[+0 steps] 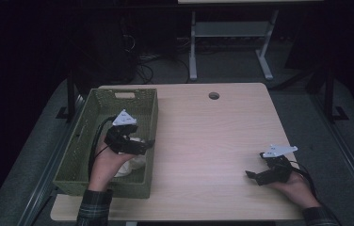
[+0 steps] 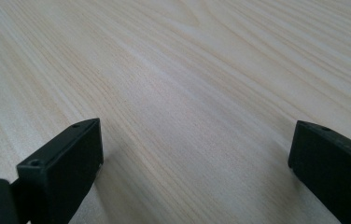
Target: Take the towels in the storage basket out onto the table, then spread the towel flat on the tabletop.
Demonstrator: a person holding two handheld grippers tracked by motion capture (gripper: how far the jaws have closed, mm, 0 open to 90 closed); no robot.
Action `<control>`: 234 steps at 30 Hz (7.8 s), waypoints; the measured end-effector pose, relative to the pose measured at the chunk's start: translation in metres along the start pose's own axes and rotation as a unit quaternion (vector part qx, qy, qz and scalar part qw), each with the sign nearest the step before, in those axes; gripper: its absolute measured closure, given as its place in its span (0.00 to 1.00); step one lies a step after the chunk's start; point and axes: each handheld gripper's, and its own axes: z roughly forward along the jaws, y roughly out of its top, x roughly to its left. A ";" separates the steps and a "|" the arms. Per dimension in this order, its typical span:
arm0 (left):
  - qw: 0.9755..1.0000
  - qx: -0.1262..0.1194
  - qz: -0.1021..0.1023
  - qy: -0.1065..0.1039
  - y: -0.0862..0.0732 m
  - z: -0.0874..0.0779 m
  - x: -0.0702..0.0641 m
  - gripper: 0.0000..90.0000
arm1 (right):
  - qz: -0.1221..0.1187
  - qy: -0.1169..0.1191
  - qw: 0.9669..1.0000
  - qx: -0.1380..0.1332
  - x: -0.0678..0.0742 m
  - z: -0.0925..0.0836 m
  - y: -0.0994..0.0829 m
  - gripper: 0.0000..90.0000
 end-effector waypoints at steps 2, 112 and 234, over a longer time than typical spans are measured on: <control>1.000 0.003 -0.006 0.005 -0.004 -0.004 0.004 0.16 | 0.001 0.000 1.000 0.000 0.000 0.000 0.000 0.03; 0.991 -0.102 -0.084 -0.031 -0.001 -0.046 0.044 0.80 | 0.000 0.000 1.000 0.000 0.000 0.000 0.000 0.03; 0.990 0.001 0.010 -0.140 0.001 0.179 -0.098 0.62 | -0.015 0.014 1.000 0.002 -0.002 0.004 0.004 0.03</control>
